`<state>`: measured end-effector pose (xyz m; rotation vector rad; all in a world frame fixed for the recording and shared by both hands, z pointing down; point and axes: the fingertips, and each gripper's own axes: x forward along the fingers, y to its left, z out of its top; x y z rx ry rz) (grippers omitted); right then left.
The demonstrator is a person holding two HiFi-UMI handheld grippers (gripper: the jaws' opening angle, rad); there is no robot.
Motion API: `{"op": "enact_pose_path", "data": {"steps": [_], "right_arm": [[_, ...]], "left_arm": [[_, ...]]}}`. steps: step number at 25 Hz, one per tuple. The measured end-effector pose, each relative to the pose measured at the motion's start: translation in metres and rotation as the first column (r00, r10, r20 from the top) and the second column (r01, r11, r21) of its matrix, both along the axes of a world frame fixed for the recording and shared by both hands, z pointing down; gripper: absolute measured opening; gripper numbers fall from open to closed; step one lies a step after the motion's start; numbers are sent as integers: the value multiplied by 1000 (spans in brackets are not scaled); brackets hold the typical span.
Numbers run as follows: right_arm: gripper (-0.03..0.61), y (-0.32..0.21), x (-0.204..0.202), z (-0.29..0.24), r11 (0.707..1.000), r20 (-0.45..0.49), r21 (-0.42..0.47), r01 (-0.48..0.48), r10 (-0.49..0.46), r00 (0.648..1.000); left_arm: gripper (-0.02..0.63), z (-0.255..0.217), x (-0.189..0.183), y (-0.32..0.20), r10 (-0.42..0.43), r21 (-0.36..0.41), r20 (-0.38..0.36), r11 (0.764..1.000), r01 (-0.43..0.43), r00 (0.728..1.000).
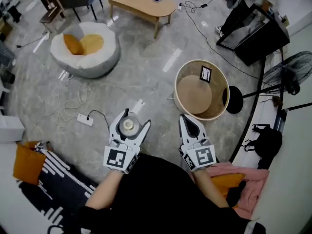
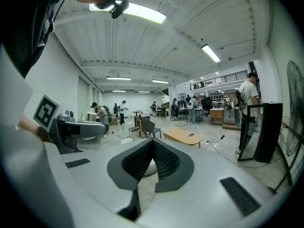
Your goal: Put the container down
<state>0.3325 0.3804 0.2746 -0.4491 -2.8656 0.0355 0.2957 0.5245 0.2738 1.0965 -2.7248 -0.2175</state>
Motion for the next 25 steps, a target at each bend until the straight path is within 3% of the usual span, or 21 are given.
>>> {"op": "enact_pose_path", "data": {"steps": [6,13,18,25], "right_arm": [[21,8,-131,12,997,-110,59,-50,56,992],[21,38,-250,-5,996,-83,82,-25,32,996],[21,49,-286,1,992,-74,124,-34,43,996],[21,22,-296,17,984,-106,134,-117,132,986]], "left_arm": [[348,5,-114,17,56,36,-14,998,-56,998],[348,-2,-214,30,139,72,-28,988,-137,990],[348,-7,-261,50,117,76,-10,990,-116,993],[348,-3,-311,56,101,76,-16,992,-99,995]]}}
